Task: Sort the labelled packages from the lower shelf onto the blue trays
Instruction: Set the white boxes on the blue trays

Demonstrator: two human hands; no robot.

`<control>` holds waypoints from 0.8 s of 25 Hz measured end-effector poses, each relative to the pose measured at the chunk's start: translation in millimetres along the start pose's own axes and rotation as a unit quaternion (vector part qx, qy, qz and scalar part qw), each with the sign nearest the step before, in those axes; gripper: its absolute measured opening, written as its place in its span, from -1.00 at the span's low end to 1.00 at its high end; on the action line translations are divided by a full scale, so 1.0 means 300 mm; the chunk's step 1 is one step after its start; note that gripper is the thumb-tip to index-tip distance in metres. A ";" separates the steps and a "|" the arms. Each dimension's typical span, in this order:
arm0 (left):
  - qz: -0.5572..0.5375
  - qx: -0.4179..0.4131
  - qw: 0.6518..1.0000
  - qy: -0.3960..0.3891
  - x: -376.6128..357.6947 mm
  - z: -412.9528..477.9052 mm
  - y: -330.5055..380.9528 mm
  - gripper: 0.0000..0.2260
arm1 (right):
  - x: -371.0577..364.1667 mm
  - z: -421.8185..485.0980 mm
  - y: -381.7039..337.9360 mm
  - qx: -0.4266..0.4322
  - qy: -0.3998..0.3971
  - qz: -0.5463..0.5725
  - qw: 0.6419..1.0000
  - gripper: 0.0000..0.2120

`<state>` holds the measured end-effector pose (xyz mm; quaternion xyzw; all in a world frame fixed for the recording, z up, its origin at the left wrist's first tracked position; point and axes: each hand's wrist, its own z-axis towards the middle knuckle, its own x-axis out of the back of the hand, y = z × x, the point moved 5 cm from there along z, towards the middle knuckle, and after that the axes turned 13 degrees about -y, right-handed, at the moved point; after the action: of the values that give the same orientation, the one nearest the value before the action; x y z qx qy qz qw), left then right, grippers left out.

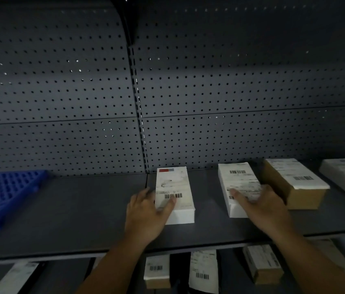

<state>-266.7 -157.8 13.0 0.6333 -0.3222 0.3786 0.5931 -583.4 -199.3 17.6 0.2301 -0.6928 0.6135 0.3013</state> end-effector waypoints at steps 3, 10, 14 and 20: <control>-0.012 -0.010 0.999 0.033 -0.015 -0.022 0.021 -0.39 | -0.014 -0.056 -0.029 0.077 0.082 0.036 0.993 -0.37; -0.164 -0.111 0.979 0.046 -0.060 -0.107 0.090 -0.43 | -0.053 -0.159 -0.050 0.177 0.164 0.111 0.964 -0.20; -0.327 -0.112 0.937 0.057 -0.052 -0.117 0.089 -0.54 | -0.053 -0.178 -0.056 0.188 0.146 0.178 0.955 -0.31; -0.428 -0.107 0.888 0.131 0.098 -0.202 0.006 -0.71 | -0.112 -0.189 -0.147 0.203 0.065 0.348 0.913 -0.70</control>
<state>-259.3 -96.6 39.7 0.5872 0.0222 0.1303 0.7986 -521.5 -151.2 29.1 -0.0101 -0.5683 0.8206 0.0600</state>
